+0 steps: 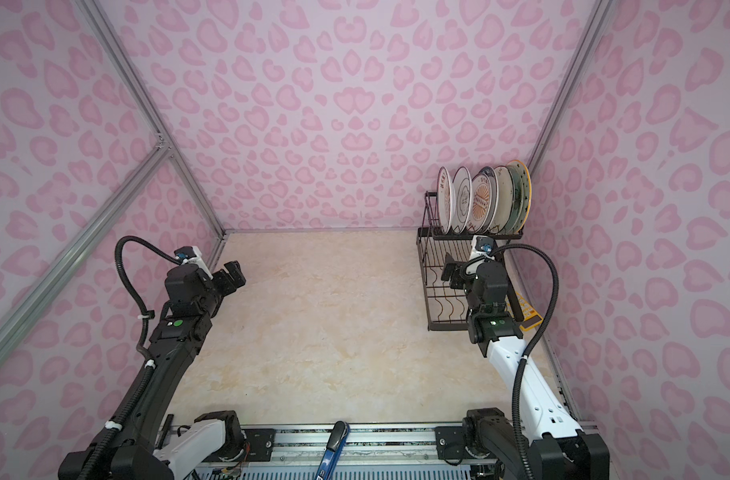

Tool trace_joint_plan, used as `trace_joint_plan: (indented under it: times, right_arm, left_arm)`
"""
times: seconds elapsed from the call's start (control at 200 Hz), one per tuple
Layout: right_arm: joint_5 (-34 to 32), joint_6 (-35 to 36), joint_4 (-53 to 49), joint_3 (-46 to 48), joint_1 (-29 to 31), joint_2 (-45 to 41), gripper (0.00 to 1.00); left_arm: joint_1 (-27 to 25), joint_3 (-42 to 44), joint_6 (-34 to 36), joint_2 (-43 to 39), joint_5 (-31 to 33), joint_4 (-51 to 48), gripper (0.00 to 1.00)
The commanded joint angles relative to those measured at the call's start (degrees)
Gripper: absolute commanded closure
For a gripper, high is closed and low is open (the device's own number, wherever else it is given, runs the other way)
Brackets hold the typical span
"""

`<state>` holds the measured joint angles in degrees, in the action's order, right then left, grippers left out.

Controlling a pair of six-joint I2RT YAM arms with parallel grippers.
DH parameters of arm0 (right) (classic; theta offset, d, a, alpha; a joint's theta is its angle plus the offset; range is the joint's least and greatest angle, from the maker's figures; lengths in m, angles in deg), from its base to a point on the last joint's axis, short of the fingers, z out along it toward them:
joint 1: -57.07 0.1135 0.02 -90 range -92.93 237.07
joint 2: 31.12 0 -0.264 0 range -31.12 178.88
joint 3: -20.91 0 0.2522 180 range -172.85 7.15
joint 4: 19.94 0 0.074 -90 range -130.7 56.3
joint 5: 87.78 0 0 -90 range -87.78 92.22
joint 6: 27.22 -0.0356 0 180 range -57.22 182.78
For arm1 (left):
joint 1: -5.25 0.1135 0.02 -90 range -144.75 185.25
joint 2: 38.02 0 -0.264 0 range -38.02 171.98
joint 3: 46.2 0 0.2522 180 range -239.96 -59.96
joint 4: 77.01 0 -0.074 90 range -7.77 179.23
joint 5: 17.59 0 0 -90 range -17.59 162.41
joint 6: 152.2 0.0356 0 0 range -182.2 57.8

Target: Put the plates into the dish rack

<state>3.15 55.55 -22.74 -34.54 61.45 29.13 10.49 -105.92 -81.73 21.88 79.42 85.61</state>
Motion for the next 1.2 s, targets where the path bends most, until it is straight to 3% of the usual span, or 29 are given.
trace_joint_plan:
  times: [0.0,0.2,0.445,0.61,0.755,0.825,1.195]
  right_arm:
    - [1.6,0.2,7.9,2.8,-0.7,0.5,0.03]
    - [1.3,2.2,11.4,6.1,-1.2,1.8,0.03]
    - [-0.3,1.0,15.3,9.5,-1.9,3.4,0.03]
    - [-1.1,0.1,17.9,11.6,-3.0,4.3,0.03]
    - [-1.4,0.3,20.0,13.3,-3.7,3.9,0.03]
    - [-2.5,0.4,21.0,14.7,-3.9,3.5,0.03]
    - [-4.6,-0.5,26.5,17.3,-4.8,5.5,0.03]
  left_arm:
    - [0.3,2.6,1.2,0.7,4.6,4.0,0.02]
    - [0.6,10.2,1.4,4.1,9.7,13.6,0.02]
    - [1.1,21.8,9.0,8.6,2.1,36.0,0.02]
    - [2.6,24.9,10.5,17.0,-8.3,49.2,0.02]
    - [3.6,22.1,12.9,23.4,-21.1,52.0,0.02]
    - [4.0,19.7,15.6,24.7,-27.6,48.6,0.02]
    - [3.9,15.0,15.6,26.9,-26.8,41.6,0.03]
